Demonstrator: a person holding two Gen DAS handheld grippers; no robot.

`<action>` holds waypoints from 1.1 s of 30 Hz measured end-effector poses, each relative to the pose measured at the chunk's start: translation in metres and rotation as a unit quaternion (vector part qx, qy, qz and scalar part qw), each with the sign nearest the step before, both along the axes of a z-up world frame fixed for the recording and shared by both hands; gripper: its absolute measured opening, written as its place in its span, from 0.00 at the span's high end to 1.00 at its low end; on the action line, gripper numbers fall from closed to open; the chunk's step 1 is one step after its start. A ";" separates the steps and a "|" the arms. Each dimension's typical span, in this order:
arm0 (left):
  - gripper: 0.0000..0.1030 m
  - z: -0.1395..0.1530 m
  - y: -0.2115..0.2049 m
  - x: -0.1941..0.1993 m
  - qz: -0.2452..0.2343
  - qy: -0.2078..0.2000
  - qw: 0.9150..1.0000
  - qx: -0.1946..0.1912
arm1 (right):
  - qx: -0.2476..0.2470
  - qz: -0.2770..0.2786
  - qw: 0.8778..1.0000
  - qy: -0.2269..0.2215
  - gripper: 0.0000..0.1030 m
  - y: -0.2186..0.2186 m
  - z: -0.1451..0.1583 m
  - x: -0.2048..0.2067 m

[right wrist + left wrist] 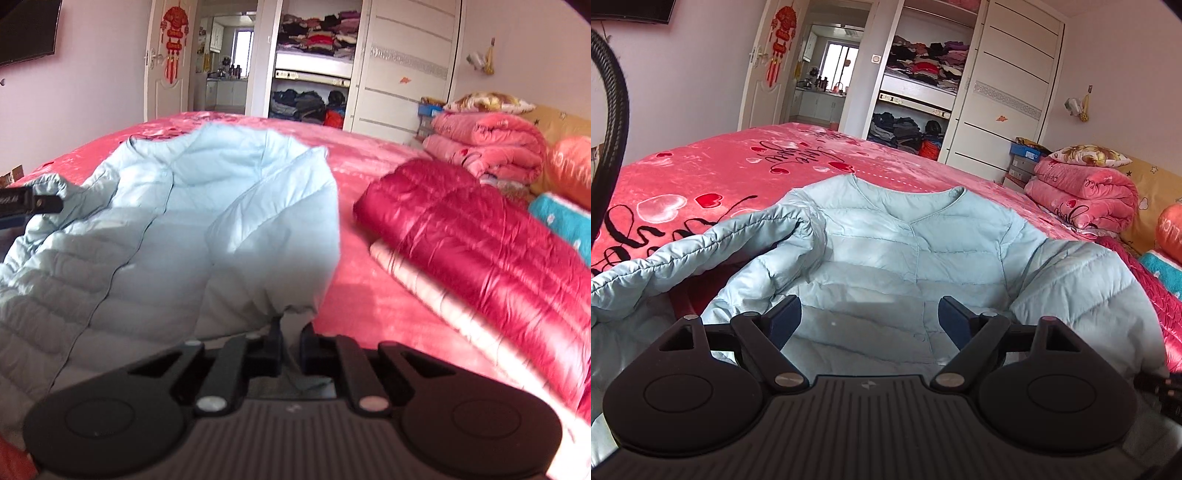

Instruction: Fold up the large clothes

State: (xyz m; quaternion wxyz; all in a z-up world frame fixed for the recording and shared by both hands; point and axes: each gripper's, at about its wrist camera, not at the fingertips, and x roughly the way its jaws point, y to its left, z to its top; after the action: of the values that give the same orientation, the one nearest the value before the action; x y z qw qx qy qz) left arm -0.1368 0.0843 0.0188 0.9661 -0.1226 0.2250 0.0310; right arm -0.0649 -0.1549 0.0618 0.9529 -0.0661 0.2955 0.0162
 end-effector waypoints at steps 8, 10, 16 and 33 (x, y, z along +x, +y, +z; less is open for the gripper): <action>0.03 -0.001 -0.004 0.008 0.009 0.003 1.000 -0.008 | -0.113 -0.027 0.992 -0.040 0.95 -0.016 0.008 0.089; 0.03 -0.001 -0.005 0.009 0.011 0.003 1.000 -0.009 | -0.123 -0.050 0.991 -0.030 0.95 -0.031 0.002 0.108; 0.03 -0.001 -0.006 0.013 0.017 0.003 1.000 -0.021 | -0.153 -0.107 0.982 0.006 0.95 -0.065 -0.022 0.131; 0.03 0.011 0.003 0.000 0.021 -0.021 0.999 -0.024 | -0.096 -0.127 0.986 0.045 0.47 -0.074 -0.045 0.062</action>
State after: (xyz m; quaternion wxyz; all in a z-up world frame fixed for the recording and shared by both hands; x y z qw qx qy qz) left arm -0.1366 0.0875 0.0294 0.9665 -0.1510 0.2030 0.0431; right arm -0.0026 -0.2284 0.0164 0.9223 -0.1181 0.3442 -0.1303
